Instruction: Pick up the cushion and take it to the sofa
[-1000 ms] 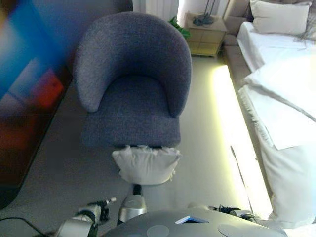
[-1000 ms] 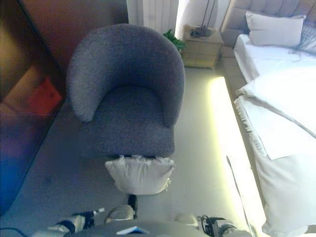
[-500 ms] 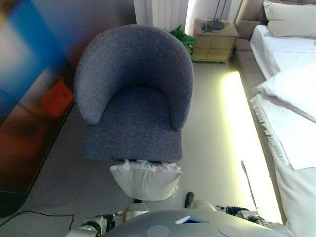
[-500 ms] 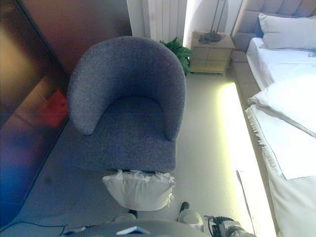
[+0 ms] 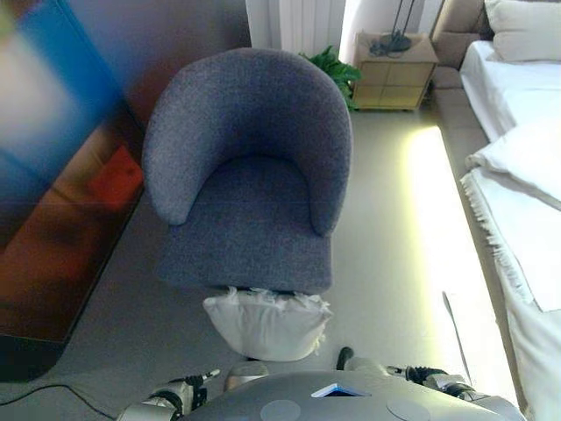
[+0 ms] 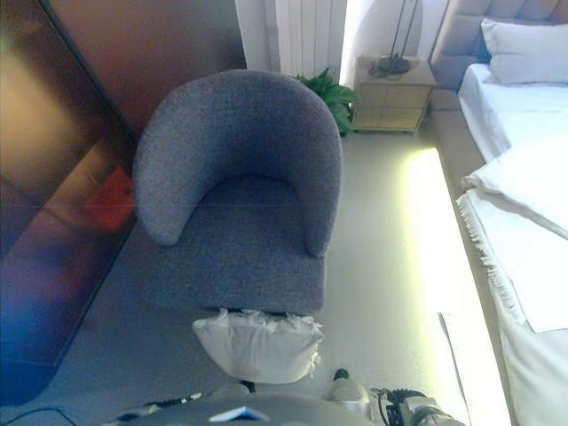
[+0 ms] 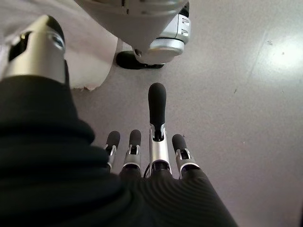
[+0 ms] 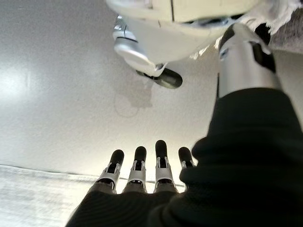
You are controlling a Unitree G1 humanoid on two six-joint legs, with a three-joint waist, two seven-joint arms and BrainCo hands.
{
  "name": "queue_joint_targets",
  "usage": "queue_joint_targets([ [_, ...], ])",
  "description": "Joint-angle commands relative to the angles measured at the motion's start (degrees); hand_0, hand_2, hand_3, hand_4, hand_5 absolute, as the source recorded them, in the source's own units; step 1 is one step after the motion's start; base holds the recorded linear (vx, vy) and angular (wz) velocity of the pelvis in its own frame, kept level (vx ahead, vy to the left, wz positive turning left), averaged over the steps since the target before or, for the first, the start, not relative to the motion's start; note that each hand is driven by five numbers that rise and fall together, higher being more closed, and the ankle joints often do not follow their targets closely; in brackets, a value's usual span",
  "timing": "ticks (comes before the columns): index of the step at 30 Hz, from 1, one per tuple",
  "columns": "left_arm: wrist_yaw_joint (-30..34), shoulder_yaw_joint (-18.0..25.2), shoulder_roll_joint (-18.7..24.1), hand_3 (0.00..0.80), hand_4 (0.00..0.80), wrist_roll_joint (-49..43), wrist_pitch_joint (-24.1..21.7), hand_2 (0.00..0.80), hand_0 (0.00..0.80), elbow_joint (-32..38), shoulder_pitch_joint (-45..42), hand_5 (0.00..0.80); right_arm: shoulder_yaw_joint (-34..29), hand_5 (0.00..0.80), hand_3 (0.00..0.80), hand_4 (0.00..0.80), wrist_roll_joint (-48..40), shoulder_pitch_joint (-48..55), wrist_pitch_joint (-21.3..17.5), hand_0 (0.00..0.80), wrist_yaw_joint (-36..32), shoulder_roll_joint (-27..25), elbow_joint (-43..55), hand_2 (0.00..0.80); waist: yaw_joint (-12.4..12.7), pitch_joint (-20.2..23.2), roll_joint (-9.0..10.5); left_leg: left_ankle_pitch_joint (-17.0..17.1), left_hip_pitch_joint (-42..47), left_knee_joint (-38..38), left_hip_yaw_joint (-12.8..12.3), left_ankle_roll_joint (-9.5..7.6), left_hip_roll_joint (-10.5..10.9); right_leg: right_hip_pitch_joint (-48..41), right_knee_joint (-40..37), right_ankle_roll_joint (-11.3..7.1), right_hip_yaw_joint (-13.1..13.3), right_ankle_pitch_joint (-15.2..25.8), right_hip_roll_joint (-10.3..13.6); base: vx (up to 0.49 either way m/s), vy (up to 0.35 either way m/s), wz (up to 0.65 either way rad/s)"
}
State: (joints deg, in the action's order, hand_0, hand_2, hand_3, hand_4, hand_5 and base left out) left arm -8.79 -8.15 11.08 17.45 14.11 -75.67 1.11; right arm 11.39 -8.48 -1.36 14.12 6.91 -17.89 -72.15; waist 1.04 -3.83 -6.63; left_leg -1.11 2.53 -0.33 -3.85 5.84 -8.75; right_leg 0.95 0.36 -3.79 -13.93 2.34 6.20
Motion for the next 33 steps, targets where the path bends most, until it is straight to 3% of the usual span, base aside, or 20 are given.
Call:
queue_joint_targets([
  [1, 0.24, -1.64, 1.53, 0.0, 0.0, 2.48, -2.9, 0.0, 0.0, 0.53, 5.87, 0.0, 1.43, 0.0, 0.0, 0.0, -1.03, -6.39, -2.87, 0.0, 2.53, 1.04, -0.63, 0.0, 1.38, -3.58, 5.72, -1.15, -1.74, 6.46, -0.52, -0.98, 1.31, 2.08, 2.72, 0.06, 1.29, -2.99, 3.44, -0.143, 0.037, 0.17],
  [3, 0.23, -3.3, 1.25, 0.0, 0.0, 1.46, -4.26, 0.0, 0.0, 1.54, 6.98, 0.0, 1.24, 0.0, 0.0, 0.0, -3.3, -6.83, -4.48, 0.0, 3.84, 0.37, -0.07, 0.0, 0.96, -4.27, 4.99, 1.82, -3.45, 6.54, -2.12, 0.22, -0.37, 2.51, 2.5, 0.25, -0.17, -3.11, 3.64, -0.102, 0.077, 0.4],
  [8, -1.44, -4.43, 1.16, 0.0, 0.0, 2.44, -8.42, 0.0, 0.0, 3.06, 8.75, 0.0, 1.86, 0.0, 0.0, 0.0, -5.81, -10.15, -6.9, 0.0, 5.87, -1.19, 1.02, 0.0, 1.57, -6.55, 3.16, 7.22, -7.5, 2.3, -2.37, 1.78, -3.15, 4.04, 1.71, -0.01, -0.47, -3.71, 4.01, -0.093, 0.135, 0.49],
  [11, -2.78, -5.15, 1.32, 0.0, 0.0, 3.45, -11.89, 0.0, 0.0, 3.7, 9.79, 0.0, 2.09, 0.0, 0.0, 0.0, -6.93, -12.09, -9.19, 0.0, 7.87, -1.85, 1.28, 0.0, 1.02, -8.14, 2.53, 5.26, -8.17, 0.57, -3.71, 1.52, -2.71, 6.87, 2.89, -0.46, -0.66, -3.35, 5.29, -0.063, 0.195, 0.3],
  [15, -4.97, -7.02, 2.86, 0.0, 0.0, 5.5, -14.95, 0.0, 0.0, 6.13, 14.36, 0.0, 3.24, 0.0, 0.0, 0.0, -9.29, -17.37, -11.18, 0.0, 10.64, -1.56, 3.15, 0.0, 0.08, -13.68, 3.26, 3.2, -16.07, 7.35, -3.05, 1.36, -1.87, 14.59, 7.19, -1.37, 1.29, -2.13, 7.42, -0.141, 0.094, 0.03],
  [19, -7.73, -8.1, 3.72, 0.0, 0.0, 8.2, -14.98, 0.0, 0.0, 7.57, 18.37, 0.0, 4.49, 0.0, 0.0, 0.0, -10.78, -21.6, -11.76, 0.0, 13.27, -0.89, 3.62, 0.0, -0.36, -17.29, 3.94, 1.25, -21.03, 10.49, -2.85, 0.37, -0.65, 19.69, 9.53, -2.33, 2.86, -1.17, 8.47, -0.095, 0.077, 0.06],
  [22, -10.85, -9.6, 4.26, 0.0, 0.0, 10.29, -16.94, 0.0, 0.0, 8.69, 23.38, 0.0, 5.02, 0.0, 0.0, 0.0, -12.71, -26.16, -13.41, 0.0, 15.38, -0.64, 4.44, 0.0, -0.57, -21.23, 4.23, 1.67, -26.65, 11.7, -2.69, -0.73, 0.71, 25.45, 12.47, -3.32, 4.01, -0.77, 8.73, -0.165, 0.094, 0.07],
  [28, -15.78, -10.97, 4.48, 0.0, 0.0, 12.12, -21.59, 0.0, 0.0, 11.54, 29.92, 0.0, 5.2, 0.0, 0.0, 0.0, -15.15, -32.43, -14.46, 0.0, 17.1, -2.72, 6.6, 0.0, -0.95, -25.95, 4.65, 1.89, -35.03, 15.11, -2.09, -1.37, 1.98, 32.48, 13.62, -4.2, 5.03, 0.93, 9.6, -0.134, 0.061, 0.03],
  [33, -17.56, -11.65, 5.72, 0.0, 0.0, 11.68, -22.83, 0.0, 0.0, 13.32, 34.73, 0.0, 5.53, 0.0, 0.0, 0.0, -15.42, -36.76, -14.82, 0.0, 17.31, -4.75, 7.89, 0.0, -1.05, -25.96, 4.72, 2.02, -43.45, 17.73, -1.86, -1.47, 2.58, 40.09, 14.84, -4.43, 5.46, 1.8, 9.77, -0.075, 0.034, 0.09],
])
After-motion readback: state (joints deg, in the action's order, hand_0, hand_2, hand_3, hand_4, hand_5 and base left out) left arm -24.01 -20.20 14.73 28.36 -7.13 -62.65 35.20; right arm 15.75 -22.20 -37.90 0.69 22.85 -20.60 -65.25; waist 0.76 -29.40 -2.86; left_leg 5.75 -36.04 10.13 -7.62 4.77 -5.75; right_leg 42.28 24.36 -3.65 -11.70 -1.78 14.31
